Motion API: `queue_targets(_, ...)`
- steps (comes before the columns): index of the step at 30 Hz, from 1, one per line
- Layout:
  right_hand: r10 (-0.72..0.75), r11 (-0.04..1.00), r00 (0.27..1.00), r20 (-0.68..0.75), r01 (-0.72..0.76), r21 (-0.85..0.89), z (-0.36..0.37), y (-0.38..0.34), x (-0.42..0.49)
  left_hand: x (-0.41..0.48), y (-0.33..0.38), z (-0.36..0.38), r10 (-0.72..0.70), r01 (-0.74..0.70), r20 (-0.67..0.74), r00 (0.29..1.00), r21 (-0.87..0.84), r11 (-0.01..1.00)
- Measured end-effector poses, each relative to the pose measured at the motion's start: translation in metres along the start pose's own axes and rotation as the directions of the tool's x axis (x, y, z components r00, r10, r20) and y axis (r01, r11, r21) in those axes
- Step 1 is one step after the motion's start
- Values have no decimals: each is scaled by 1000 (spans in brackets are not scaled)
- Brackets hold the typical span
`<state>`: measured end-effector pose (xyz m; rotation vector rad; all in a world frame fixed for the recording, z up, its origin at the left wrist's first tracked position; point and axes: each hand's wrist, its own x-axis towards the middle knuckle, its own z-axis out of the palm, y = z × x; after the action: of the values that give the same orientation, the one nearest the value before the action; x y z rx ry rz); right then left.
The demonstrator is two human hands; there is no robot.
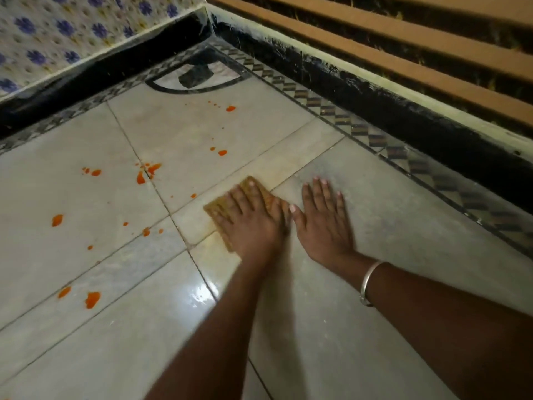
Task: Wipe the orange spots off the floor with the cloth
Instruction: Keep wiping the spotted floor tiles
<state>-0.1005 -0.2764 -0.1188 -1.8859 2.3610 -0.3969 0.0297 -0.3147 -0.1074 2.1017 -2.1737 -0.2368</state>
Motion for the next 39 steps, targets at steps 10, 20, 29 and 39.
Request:
queue_targets(10, -20, 1000, 1000, 7, 20, -16, 2, 2, -1, 31, -50, -12, -39, 40, -8, 999, 44, 998)
queue_targets(20, -97, 995, 994, 50, 98, -13, 1, 9, -3, 30, -54, -19, 120, -125, 62, 991, 81, 989)
queue_targets(29, -89, 994, 988, 123, 80, 70, -6, 7, -6, -82, -6, -3, 114, -113, 73, 991, -17, 993)
queue_targets(39, -179, 972, 949, 259, 131, 193, -26, 28, -15, -110, -42, -8, -202, 201, -38, 979, -17, 979)
